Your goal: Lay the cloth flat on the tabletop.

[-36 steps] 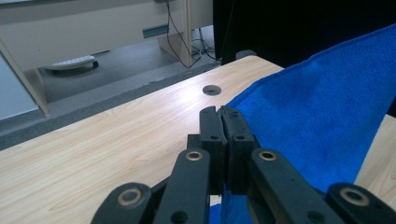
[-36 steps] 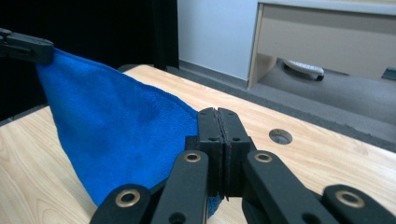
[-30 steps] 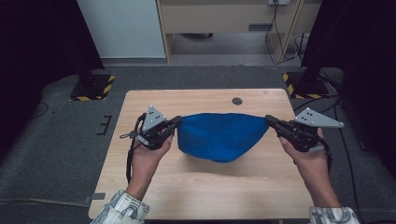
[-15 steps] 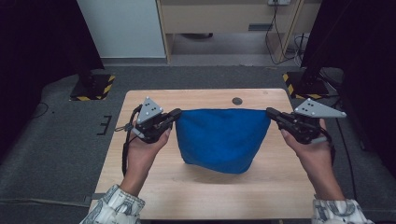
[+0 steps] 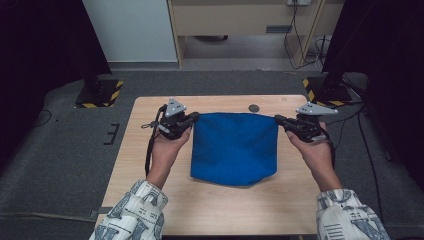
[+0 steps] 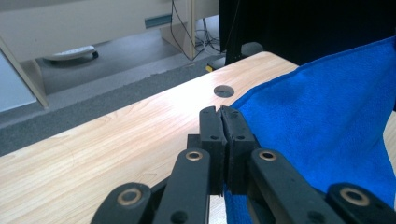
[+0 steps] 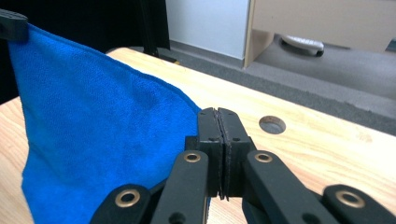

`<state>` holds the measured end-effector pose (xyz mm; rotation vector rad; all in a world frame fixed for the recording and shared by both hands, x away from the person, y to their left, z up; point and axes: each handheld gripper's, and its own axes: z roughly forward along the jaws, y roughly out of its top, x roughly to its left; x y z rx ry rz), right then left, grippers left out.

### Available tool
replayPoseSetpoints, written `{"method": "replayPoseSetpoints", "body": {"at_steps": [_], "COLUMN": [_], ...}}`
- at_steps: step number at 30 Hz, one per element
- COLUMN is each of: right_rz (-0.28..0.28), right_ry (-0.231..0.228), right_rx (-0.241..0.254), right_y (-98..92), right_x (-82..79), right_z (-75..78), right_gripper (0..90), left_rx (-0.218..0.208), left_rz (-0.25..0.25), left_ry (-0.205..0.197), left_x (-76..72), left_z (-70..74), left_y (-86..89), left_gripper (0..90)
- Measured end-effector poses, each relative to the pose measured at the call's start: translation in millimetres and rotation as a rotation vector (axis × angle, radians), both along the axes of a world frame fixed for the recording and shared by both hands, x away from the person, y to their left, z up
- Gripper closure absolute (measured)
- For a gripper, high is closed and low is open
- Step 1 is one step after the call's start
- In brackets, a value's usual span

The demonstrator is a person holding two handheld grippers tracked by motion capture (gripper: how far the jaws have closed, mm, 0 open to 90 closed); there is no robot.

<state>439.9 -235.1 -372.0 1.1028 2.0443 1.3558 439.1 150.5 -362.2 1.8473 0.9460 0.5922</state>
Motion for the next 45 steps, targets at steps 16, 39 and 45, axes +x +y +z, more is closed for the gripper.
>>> {"method": "replayPoseSetpoints", "body": {"at_steps": [16, 39, 45], "right_rz": [-0.032, -0.066, -0.067], "right_ry": [0.054, 0.173, 0.197], "right_rx": [-0.007, -0.041, -0.051], "right_y": [9.1, 5.4, 4.5], "right_x": [22.3, 46.2, 54.0], "right_z": [-25.2, -74.8, -85.3], "right_gripper": [88.9, 88.6, 88.5], "left_rx": [0.027, 0.079, 0.083], "left_rz": [0.037, 0.044, 0.051], "left_ry": [0.056, 0.160, 0.186], "left_x": [16.7, 48.9, 59.1], "left_z": [-23.8, -70.2, -78.6], "left_y": [2.3, -2.1, -0.8], "left_gripper": [87.7, 87.7, 87.7]}}
